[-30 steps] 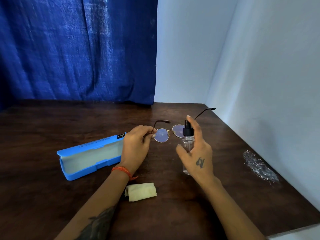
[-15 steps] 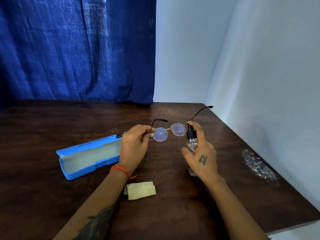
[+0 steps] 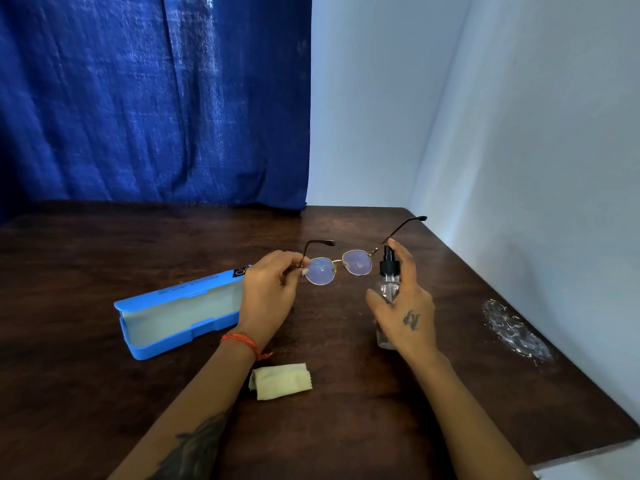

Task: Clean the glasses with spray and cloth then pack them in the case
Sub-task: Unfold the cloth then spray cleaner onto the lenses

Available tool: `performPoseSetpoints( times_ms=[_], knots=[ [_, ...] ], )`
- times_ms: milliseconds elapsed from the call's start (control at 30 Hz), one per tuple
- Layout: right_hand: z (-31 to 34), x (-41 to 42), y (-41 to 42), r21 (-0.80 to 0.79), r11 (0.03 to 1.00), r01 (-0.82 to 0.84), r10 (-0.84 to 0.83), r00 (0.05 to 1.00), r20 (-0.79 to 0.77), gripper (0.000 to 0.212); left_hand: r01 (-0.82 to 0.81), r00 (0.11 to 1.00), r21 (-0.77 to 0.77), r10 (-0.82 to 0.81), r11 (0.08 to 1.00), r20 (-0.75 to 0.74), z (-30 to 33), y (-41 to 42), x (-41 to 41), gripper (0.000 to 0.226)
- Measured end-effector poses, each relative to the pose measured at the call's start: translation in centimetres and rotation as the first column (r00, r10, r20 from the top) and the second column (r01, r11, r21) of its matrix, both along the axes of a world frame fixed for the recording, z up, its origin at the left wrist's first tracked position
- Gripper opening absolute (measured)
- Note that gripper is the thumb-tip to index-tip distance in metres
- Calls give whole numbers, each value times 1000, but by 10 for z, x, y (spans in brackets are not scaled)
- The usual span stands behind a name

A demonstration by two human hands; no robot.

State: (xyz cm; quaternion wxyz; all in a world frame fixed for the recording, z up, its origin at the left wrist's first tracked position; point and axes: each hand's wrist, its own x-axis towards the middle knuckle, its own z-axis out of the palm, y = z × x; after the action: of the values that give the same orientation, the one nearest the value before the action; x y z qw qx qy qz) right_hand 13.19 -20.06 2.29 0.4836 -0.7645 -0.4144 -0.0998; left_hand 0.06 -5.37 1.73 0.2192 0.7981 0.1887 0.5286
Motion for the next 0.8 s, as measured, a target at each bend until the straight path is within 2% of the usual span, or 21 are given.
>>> performPoseSetpoints(
  times_ms=[67,233,467,800],
  knots=[
    [0,0,-1,61,998,20,-21,1000,17,74,-2,1000,-1,2,1000,6,0,0,0,12],
    [7,16,-5,169,979,112,-97,991,-95,74,-8,1000,-6,8,1000,6,1,1,-2,14],
    [7,55,1,145,989,-6,6,1000,0,74,-19,1000,-17,19,1000,-2,2,3,-3,17],
    [-10,67,3,120,993,5,-5,1000,-5,76,-27,999,-60,25,998,-30,3,2,-4,19]
  ],
)
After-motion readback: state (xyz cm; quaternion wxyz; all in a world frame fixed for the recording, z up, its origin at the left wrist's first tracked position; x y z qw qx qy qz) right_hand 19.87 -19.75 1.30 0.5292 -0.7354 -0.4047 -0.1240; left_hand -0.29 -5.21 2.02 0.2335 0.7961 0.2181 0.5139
